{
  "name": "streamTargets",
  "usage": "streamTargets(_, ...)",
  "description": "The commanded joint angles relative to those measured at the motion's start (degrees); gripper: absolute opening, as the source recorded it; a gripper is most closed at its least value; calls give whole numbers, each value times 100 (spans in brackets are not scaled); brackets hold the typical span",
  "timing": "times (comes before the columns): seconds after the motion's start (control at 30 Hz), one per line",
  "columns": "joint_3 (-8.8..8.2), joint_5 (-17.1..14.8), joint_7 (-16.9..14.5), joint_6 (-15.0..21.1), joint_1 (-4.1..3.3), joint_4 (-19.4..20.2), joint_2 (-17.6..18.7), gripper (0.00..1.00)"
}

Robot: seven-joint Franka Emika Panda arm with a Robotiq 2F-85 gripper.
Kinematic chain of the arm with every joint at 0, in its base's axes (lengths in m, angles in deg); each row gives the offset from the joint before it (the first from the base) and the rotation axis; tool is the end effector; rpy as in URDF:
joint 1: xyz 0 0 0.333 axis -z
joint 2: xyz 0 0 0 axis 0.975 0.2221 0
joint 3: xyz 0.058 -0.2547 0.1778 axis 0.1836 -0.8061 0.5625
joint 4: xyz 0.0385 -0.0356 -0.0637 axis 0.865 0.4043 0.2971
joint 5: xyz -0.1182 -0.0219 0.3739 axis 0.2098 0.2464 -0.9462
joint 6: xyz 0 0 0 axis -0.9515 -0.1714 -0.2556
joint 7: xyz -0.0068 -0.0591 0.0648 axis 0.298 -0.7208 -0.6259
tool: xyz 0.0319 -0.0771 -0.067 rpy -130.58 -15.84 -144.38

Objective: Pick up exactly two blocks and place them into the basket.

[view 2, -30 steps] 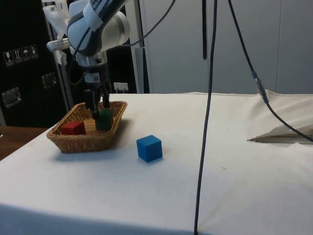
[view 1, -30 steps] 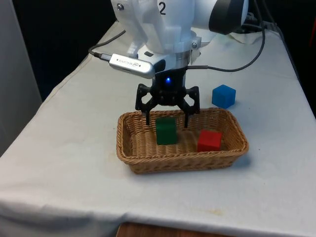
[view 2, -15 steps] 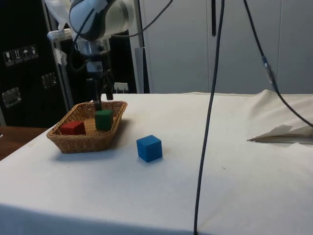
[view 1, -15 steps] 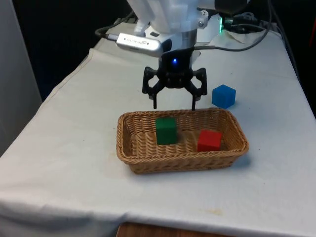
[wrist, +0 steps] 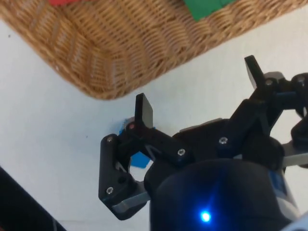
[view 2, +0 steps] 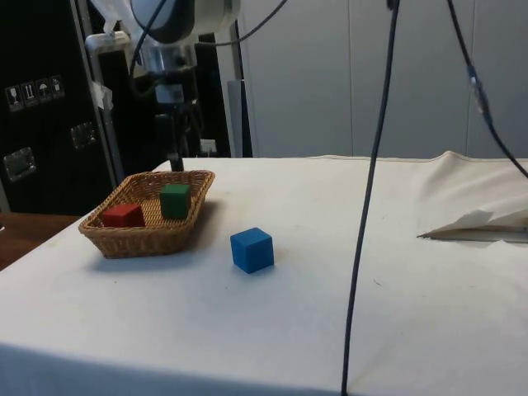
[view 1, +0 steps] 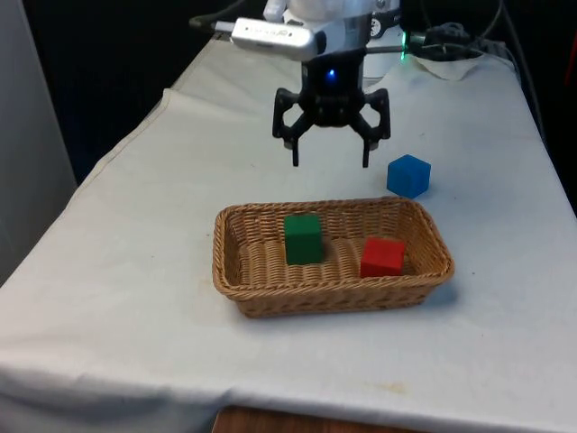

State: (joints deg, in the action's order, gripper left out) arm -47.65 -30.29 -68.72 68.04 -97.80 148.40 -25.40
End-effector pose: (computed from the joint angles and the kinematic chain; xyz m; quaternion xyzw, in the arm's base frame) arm 0.6543 -0.0351 0.2846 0.9988 0.0484 0.0057 0.0087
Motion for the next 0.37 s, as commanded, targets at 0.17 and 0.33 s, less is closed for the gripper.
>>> streamTargets(0.17, -11, 246, 201, 23, -115, 390, -464, 100)
streamTargets(0.33, 34, 395, 321, 17, -138, 607, -785, 100)
